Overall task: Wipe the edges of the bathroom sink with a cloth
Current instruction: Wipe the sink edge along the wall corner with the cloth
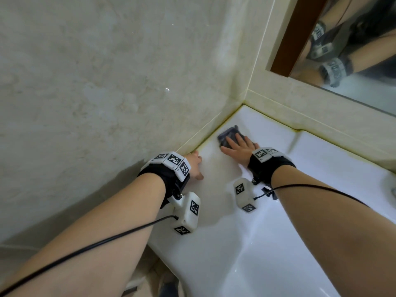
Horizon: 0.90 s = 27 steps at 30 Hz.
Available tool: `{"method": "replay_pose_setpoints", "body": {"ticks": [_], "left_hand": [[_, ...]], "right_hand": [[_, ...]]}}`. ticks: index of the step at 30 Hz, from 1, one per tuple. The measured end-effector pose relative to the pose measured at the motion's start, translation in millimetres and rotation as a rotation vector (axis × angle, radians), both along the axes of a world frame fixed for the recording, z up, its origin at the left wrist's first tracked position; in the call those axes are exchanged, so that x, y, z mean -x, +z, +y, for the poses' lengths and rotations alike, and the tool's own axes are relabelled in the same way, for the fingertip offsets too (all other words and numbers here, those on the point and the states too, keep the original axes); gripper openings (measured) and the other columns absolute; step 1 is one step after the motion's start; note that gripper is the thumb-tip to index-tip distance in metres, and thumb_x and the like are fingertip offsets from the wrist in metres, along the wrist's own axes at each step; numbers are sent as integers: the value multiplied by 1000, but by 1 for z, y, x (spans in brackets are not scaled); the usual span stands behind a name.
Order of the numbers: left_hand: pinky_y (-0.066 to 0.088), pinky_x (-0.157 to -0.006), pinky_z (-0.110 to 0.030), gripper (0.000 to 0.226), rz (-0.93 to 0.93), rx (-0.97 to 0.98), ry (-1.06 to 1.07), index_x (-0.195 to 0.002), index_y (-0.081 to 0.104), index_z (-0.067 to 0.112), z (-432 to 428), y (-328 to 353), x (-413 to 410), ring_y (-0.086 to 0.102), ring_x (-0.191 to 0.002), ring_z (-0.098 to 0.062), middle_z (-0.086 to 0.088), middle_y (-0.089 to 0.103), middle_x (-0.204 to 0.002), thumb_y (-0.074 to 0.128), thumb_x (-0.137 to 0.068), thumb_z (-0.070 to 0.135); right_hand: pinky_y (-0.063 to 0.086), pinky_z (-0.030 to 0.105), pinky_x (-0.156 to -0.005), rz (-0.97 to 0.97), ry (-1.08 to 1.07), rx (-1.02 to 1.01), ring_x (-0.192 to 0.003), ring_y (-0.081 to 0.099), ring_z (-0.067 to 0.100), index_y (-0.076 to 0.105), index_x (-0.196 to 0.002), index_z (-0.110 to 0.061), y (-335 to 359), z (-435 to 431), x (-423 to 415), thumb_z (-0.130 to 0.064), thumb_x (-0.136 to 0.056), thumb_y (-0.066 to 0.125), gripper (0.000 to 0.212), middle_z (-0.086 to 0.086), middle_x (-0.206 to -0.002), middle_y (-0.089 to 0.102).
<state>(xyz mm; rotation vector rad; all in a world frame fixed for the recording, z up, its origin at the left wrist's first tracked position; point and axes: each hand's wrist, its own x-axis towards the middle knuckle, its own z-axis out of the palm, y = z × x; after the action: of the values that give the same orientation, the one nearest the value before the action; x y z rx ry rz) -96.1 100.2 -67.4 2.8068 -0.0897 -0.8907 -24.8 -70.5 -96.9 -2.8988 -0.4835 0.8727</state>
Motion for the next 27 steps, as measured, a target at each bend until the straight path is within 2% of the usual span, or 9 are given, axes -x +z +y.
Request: {"method": "replay_pose_setpoints", "body": {"ticks": [6,9,13,17,19,22,26,27], "left_hand": [[30,-112,-36,65,-26,-6,16,-145,24,-3,-2,-2,3,25,-142,-26,-16,7,-157,53,-94,24],[29,-113,-36,68,-18,11,43,-147,22,-1,-3,-2,3,23,-143,-26,-15,7,-158,55,-93,24],[28,-115,-34,82,9,21,90,-150,10,0,-3,-2,4,25,-143,-25,-13,10,-158,60,-90,24],[25,-114,-29,75,9,20,66,-149,15,1,-2,0,9,18,-145,-23,-13,4,-159,58,-92,22],[23,-114,-28,72,2,25,66,-149,16,2,-1,1,12,13,-146,-23,-12,-2,-159,55,-93,22],[25,-113,-28,68,-19,26,58,-148,19,2,0,2,16,16,-146,-24,-14,1,-159,54,-93,22],[25,-114,-30,69,-12,24,56,-149,18,4,0,1,18,15,-146,-23,-13,2,-159,54,-93,22],[25,-115,-31,70,-6,19,55,-149,17,5,0,1,18,14,-146,-24,-13,2,-159,55,-93,23]], "right_hand": [[-8,42,-115,-23,-121,10,-144,-14,21,-4,-145,-40,0,-5,5,-69,-85,23,72,-5,-156,-17],[-9,41,-114,-22,-39,2,-143,-16,20,-5,-144,-43,-7,17,14,-73,-83,21,73,-8,-156,-18],[-9,44,-114,-9,38,-6,-143,-16,20,-5,-143,-46,-17,48,27,-76,-80,20,74,-10,-155,-17],[-5,51,-112,-32,205,84,-143,-16,29,5,-138,-54,-13,34,22,-66,-87,26,57,-4,-155,-21],[-4,51,-112,-26,172,52,-142,-16,32,10,-136,-54,-8,13,17,-62,-88,29,52,-2,-155,-20],[-4,50,-113,-50,117,53,-142,-15,34,8,-139,-49,-1,-14,15,-56,-90,33,55,-1,-155,-20],[-9,45,-114,-15,-75,-45,-143,-17,24,3,-144,-41,2,-7,22,-59,-90,26,62,-4,-156,-17],[-9,45,-114,-4,-68,-44,-143,-17,24,2,-145,-41,2,1,23,-61,-89,24,63,-4,-156,-17]]}}
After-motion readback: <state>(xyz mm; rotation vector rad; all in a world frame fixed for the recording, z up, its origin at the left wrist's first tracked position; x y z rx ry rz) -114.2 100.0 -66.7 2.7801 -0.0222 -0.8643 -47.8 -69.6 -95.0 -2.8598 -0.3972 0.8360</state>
